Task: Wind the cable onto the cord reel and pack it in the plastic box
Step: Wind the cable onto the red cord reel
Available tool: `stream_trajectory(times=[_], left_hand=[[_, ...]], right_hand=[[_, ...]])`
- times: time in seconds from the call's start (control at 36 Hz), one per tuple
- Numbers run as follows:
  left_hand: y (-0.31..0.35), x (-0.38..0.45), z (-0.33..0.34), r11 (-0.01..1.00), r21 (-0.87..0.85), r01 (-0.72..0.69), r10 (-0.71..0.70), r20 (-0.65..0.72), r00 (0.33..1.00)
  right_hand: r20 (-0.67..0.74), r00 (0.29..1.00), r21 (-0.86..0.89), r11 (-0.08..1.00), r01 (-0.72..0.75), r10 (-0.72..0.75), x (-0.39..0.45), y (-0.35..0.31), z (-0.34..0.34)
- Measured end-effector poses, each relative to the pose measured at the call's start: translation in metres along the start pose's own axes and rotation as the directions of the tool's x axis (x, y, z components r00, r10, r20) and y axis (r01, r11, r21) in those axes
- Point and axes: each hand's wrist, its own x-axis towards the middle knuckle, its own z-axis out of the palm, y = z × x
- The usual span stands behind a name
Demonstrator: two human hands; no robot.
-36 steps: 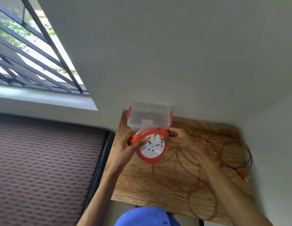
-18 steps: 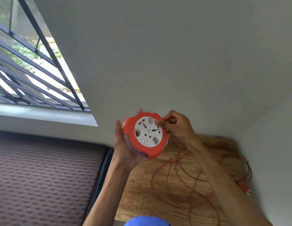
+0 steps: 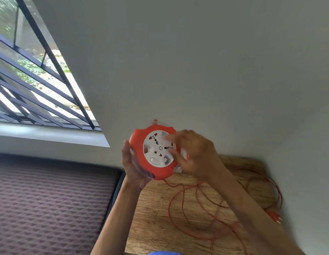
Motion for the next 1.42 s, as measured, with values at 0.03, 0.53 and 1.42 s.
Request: stream_trajectory(times=[0.03, 0.53, 1.42], left_hand=[[0.001, -0.001, 0.002, 1.000, 0.007, -0.010, 0.011, -0.014, 1.000], [-0.023, 0.024, -0.022, 0.991, 0.131, 0.021, -0.027, 0.040, 0.999], [-0.018, 0.033, 0.000, 0.970, 0.240, -0.029, 0.038, -0.035, 0.999]], right_hand=[[0.064, 0.995, -0.041, 0.996, 0.085, -0.082, -0.003, -0.003, 0.000], [0.139, 0.988, -0.157, 0.983, 0.093, -0.071, 0.013, -0.004, -0.008], [0.041, 0.985, -0.048, 0.985, -0.164, 0.166, 0.017, 0.007, -0.002]])
